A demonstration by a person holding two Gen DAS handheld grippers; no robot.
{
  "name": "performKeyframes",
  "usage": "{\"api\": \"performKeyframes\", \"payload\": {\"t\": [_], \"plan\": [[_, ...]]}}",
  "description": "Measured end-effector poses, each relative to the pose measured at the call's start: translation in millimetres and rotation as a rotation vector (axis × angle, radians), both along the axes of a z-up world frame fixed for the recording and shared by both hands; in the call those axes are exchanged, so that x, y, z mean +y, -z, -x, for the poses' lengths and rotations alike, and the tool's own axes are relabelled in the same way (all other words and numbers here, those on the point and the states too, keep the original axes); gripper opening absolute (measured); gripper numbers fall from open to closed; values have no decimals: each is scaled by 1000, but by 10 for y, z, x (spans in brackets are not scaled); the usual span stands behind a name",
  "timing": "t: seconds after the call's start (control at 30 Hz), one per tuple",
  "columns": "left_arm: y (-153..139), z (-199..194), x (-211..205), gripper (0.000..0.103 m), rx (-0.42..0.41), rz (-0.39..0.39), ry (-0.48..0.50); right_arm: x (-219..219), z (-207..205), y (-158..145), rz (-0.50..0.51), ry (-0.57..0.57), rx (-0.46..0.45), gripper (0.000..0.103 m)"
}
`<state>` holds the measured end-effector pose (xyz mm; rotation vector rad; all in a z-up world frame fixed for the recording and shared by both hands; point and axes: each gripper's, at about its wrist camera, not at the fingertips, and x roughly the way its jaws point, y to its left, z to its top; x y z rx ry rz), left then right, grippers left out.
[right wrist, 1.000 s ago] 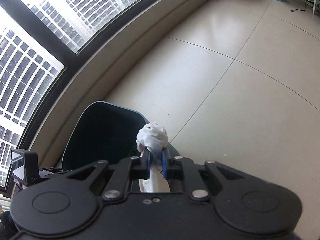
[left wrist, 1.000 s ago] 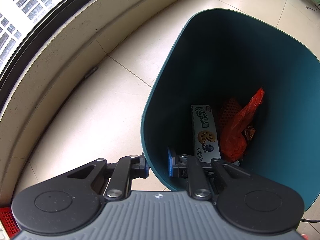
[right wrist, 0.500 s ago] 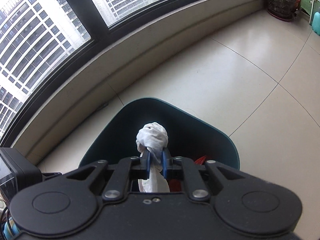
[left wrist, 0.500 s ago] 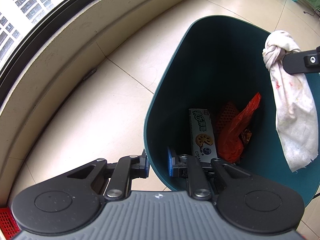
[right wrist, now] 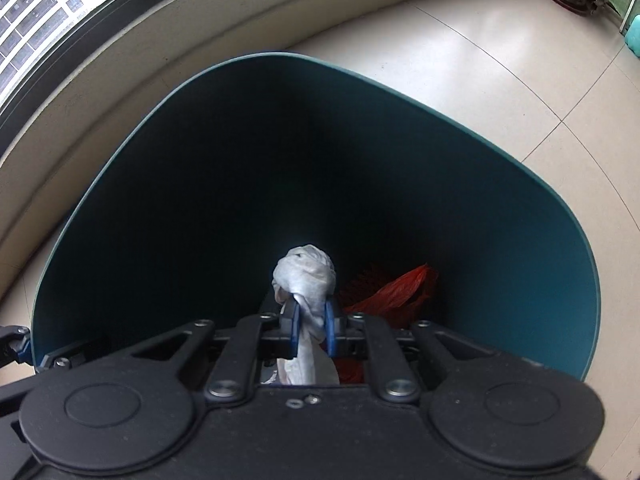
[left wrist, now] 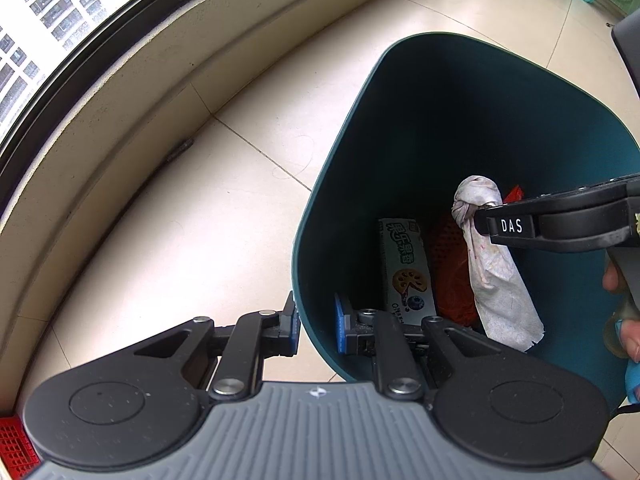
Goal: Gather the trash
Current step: 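Carry the white tissue into the bin and open the right gripper, then move the right gripper to the pile and grasp the grey crumpled paper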
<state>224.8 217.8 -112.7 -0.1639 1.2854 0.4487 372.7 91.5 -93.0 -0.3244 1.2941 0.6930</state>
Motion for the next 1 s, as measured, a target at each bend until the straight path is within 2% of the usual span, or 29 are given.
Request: {"api": "performKeyframes", "payload": {"t": [0.13,0.37,0.73,0.83,1.0], "plan": [[8,0,-10,16,0,0,3,33,46,92,15,13,14,21],[9,-7,-3,16,3,0,2,-32,100,2,-18,-16,17,24],[16,-5,-25,16,2,-9,-2,-435,303,-755,-147,-70,10,35],[15,-8,-34,16,3,-12,-3,-463,303,-875,-169,-71,0,37],[19,-11,-33,16,6,-14,-6,-747,318,-1078,-196,-55,-15,42]]}}
